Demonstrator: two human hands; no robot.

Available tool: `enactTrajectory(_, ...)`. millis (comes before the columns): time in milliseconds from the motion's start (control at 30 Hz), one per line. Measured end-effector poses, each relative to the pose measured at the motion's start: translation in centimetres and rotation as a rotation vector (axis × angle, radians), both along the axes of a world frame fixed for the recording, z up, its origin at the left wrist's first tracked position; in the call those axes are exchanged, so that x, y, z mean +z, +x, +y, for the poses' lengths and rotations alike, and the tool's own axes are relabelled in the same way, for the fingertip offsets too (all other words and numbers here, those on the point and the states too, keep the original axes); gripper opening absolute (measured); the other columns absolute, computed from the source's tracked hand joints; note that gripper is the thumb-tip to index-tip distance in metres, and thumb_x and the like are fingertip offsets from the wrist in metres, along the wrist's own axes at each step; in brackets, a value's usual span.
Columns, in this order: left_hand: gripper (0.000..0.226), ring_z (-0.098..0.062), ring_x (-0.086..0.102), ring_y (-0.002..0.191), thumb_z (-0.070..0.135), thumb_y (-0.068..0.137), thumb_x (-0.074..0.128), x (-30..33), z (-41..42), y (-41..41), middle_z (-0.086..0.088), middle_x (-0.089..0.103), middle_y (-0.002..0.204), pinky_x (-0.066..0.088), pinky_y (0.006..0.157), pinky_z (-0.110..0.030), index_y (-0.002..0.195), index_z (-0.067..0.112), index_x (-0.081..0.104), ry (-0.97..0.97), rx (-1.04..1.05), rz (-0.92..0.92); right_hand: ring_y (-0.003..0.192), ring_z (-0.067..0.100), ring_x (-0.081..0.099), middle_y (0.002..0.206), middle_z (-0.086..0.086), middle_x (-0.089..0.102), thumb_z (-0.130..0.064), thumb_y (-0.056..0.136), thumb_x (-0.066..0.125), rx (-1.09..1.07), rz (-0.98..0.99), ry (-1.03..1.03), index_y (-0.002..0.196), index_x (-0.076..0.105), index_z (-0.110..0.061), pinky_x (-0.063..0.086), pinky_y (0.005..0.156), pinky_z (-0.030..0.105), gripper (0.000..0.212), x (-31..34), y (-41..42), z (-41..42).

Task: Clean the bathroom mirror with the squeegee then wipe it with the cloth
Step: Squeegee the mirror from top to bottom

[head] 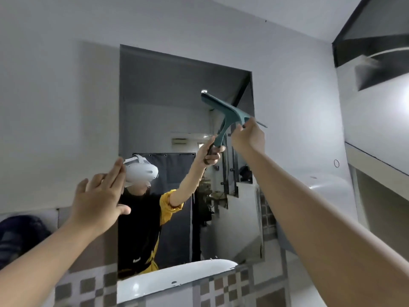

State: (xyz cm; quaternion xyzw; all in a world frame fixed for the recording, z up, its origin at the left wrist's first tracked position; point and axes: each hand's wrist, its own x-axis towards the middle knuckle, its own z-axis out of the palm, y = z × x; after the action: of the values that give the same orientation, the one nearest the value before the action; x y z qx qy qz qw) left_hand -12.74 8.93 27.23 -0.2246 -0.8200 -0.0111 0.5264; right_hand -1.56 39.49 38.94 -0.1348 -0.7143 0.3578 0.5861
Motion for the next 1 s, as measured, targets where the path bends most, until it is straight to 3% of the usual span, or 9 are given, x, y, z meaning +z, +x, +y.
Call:
enactTrajectory(133, 0.117, -0.036, 0.053, 0.097, 0.044, 0.031, 0.090, -0.1, -0.2, -0.1, -0.005, 0.033, 0.148, 0.046, 0.075, -0.056, 0.131, 0.004, 0.046, -0.030, 0.003, 0.010, 0.067, 0.012, 0.055, 0.103, 0.006, 0.064, -0.022, 0.099, 0.035, 0.029, 0.013, -0.131, 0.136, 0.036, -0.013, 0.034, 0.045, 0.025, 0.038, -0.6, -1.0, -3.7)
enactTrajectory(267, 0.117, -0.037, 0.057, 0.092, 0.046, 0.028, 0.090, 0.2, -0.4, 0.2, -0.007, 0.039, 0.145, 0.047, 0.073, -0.055, 0.128, 0.002, 0.049, -0.055, 0.020, 0.020, 0.062, 0.013, 0.057, 0.081, 0.002, 0.058, -0.016, 0.097, 0.033, 0.088, 0.020, -0.201, 0.139, 0.031, -0.013, 0.041, 0.045, 0.027, 0.042, -1.4, -1.2, -7.0)
enactTrajectory(400, 0.117, -0.036, 0.058, 0.092, 0.049, 0.031, 0.089, 0.5, -0.8, 0.3, -0.008, 0.039, 0.145, 0.047, 0.074, -0.054, 0.130, 0.002, 0.047, -0.064, 0.016, -0.002, 0.067, 0.017, 0.060, 0.085, 0.005, 0.060, -0.018, 0.096, 0.038, 0.126, 0.051, -0.230, 0.124, 0.041, -0.012, 0.052, 0.054, 0.033, 0.028, -2.4, -1.3, -10.3)
enactTrajectory(500, 0.115, -0.030, 0.050, 0.110, 0.057, 0.050, 0.080, 0.6, -1.0, 0.7, -0.002, 0.018, 0.154, 0.041, 0.090, -0.050, 0.142, 0.009, 0.030, -0.078, 0.008, 0.010, 0.060, 0.015, 0.055, 0.078, 0.003, 0.058, -0.019, 0.096, 0.041, 0.161, 0.095, -0.221, 0.103, 0.045, -0.012, 0.044, 0.047, 0.028, 0.010, -4.0, -1.6, -12.9)
enactTrajectory(600, 0.113, -0.024, 0.035, 0.126, 0.061, 0.064, 0.068, 0.4, -1.2, 0.8, 0.004, -0.006, 0.156, 0.029, 0.102, -0.045, 0.147, 0.014, 0.007, -0.115, 0.003, 0.006, 0.058, 0.012, 0.052, 0.071, -0.003, 0.052, -0.022, 0.097, 0.043, 0.167, 0.118, -0.196, 0.095, 0.045, -0.014, 0.035, 0.044, 0.022, 0.008, -5.5, -1.9, -15.4)
enactTrajectory(733, 0.118, -0.029, 0.044, 0.121, 0.056, 0.049, 0.080, 0.2, -1.6, 0.4, 0.000, 0.013, 0.155, 0.036, 0.096, -0.052, 0.144, 0.012, 0.025, -0.103, 0.007, 0.019, 0.056, 0.008, 0.050, 0.067, -0.006, 0.050, -0.020, 0.096, 0.045, 0.229, 0.151, -0.182, 0.096, 0.046, -0.013, 0.036, 0.044, 0.023, 0.008, -6.7, -2.4, -18.1)
enactTrajectory(833, 0.117, -0.029, 0.041, 0.124, 0.057, 0.052, 0.079, 0.0, -1.6, 0.2, 0.001, 0.010, 0.156, 0.034, 0.099, -0.052, 0.144, 0.012, 0.022, -0.112, 0.010, 0.005, 0.057, 0.006, 0.050, 0.066, -0.007, 0.050, -0.019, 0.095, 0.046, 0.251, 0.162, -0.148, 0.098, 0.047, -0.013, 0.040, 0.045, 0.023, 0.007, -7.4, -2.9, -19.4)
enactTrajectory(1000, 0.121, -0.031, 0.050, 0.115, 0.055, 0.039, 0.084, 0.0, -1.6, -0.2, -0.003, 0.028, 0.151, 0.041, 0.091, -0.054, 0.139, 0.008, 0.035, -0.104, 0.018, 0.041, 0.055, 0.012, 0.055, 0.065, -0.004, 0.053, -0.023, 0.096, 0.044, 0.208, 0.140, 0.009, 0.100, 0.045, -0.015, 0.045, 0.046, 0.027, 0.008, -8.7, -3.6, -19.8)
